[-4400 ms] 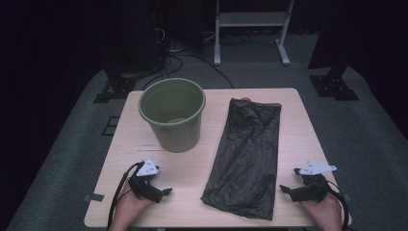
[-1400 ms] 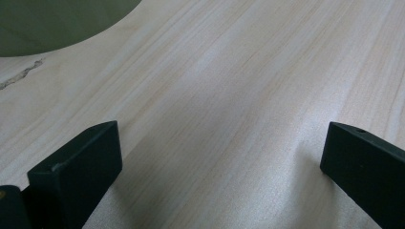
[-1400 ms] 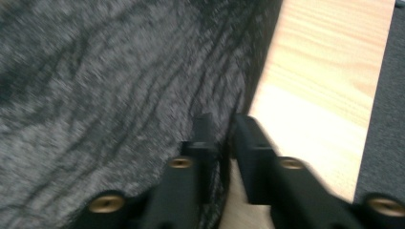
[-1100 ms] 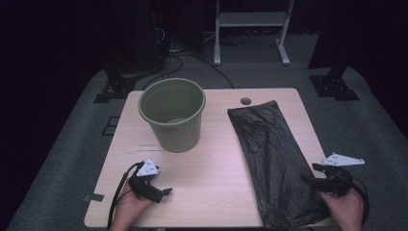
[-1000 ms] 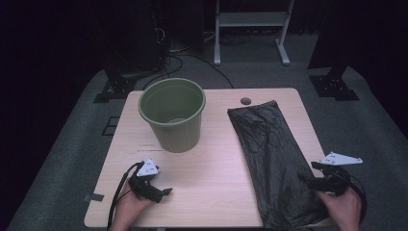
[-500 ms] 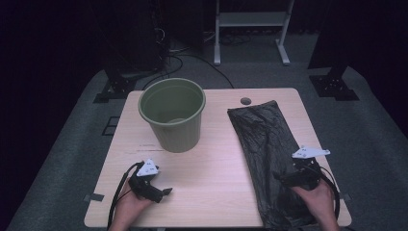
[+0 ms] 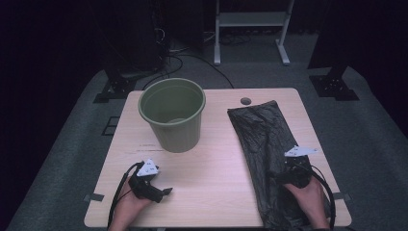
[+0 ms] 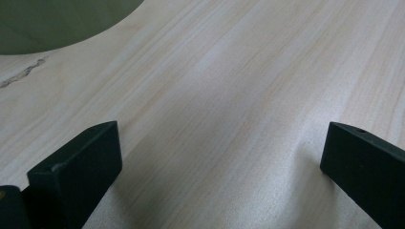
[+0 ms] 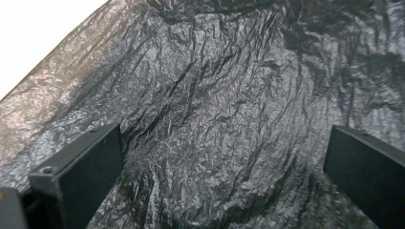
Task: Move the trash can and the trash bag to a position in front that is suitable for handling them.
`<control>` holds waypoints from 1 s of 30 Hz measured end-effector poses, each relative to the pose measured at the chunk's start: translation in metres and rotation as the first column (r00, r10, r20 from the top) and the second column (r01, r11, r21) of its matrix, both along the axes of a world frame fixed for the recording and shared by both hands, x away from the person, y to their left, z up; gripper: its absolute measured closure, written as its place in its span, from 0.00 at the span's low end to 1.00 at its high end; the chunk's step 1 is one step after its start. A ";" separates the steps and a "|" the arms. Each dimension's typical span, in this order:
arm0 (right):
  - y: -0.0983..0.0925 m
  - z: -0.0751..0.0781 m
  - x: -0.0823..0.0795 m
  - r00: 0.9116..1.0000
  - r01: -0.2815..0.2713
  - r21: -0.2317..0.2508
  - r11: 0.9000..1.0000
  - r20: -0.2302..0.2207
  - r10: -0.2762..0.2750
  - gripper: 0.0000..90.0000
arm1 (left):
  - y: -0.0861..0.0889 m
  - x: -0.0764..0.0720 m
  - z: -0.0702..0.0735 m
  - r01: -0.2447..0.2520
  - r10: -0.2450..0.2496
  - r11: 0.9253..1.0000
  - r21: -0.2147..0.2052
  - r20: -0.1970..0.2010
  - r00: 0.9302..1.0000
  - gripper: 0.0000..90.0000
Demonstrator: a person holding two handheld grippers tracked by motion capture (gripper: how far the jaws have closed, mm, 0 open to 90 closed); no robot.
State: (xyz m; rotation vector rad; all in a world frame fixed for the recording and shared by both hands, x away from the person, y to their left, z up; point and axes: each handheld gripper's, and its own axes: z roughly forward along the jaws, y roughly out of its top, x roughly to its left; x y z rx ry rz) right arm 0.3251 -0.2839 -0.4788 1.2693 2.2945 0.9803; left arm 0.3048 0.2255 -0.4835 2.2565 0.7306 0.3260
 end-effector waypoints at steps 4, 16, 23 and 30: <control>0.002 -0.007 0.002 1.000 -0.009 -0.019 1.000 -0.014 0.009 0.00 | -0.001 0.000 0.000 -0.009 0.009 1.000 0.001 -0.001 1.000 0.00; 0.004 -0.009 0.000 1.000 -0.024 -0.021 0.999 0.011 0.024 0.00 | 0.001 -0.001 0.008 -0.030 0.030 0.998 -0.053 -0.003 1.000 0.00; 0.004 -0.009 0.000 1.000 -0.024 -0.020 0.999 0.011 0.024 0.00 | 0.003 -0.002 0.023 -0.052 0.052 0.996 -0.075 -0.009 0.999 0.00; 0.004 -0.009 0.000 1.000 -0.024 -0.020 0.999 0.011 0.025 0.00 | 0.008 -0.001 0.040 -0.064 0.065 0.993 -0.099 0.001 0.998 0.00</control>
